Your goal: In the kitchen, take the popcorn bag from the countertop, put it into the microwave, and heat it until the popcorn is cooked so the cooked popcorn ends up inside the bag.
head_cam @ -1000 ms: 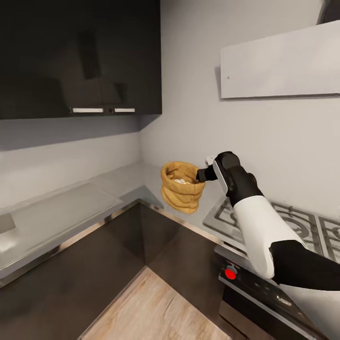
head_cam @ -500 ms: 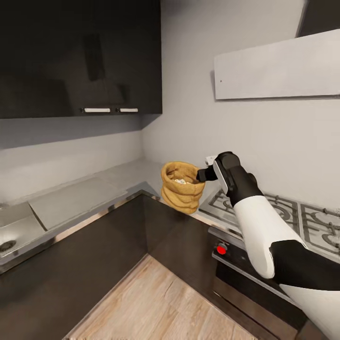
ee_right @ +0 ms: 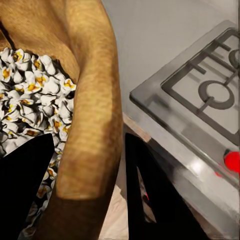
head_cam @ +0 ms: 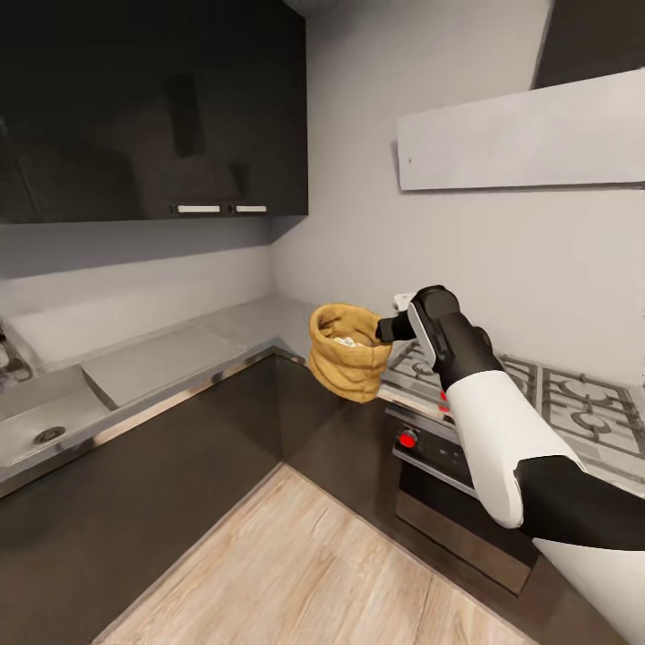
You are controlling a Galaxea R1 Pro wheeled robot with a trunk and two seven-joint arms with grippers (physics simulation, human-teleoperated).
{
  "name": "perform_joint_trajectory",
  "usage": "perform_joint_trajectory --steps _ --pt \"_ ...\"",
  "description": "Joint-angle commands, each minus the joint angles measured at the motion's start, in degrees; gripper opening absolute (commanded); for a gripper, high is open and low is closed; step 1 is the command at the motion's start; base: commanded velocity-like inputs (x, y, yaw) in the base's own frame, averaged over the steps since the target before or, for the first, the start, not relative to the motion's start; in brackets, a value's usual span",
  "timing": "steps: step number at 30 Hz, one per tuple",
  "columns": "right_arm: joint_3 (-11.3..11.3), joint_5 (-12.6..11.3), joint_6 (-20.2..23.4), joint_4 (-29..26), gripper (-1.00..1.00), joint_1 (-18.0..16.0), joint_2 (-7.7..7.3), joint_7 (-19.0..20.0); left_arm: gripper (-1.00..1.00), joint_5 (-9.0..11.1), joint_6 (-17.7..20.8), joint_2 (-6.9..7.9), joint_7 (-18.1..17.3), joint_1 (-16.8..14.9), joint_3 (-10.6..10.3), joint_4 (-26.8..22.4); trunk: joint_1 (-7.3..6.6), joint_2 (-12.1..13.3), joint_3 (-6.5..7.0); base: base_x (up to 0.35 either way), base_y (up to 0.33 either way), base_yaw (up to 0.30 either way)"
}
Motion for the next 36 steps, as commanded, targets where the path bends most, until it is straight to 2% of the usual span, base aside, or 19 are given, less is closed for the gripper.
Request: perform_joint_trajectory --steps 1,7,36 --pt "0.0 0.6 0.2 -0.1 -1.0 0.0 -0.01 0.6 1.0 0.2 -0.1 -0.01 -0.1 0.0 0.1 -0.1 -0.03 -0.1 -0.06 -0.346 0.0 0.0" --pt "0.4 0.6 0.2 -0.1 -1.0 0.0 0.41 0.6 1.0 0.2 -0.1 -0.01 -0.1 0.0 0.1 -0.1 -0.03 -0.1 -0.06 -0.346 0.0 0.0" --pt "0.2 0.6 0.2 -0.1 -1.0 0.0 -0.29 0.8 1.0 0.2 -0.1 0.07 -0.1 0.0 0.1 -0.1 -0.03 -0.1 -0.06 -0.346 0.0 0.0"
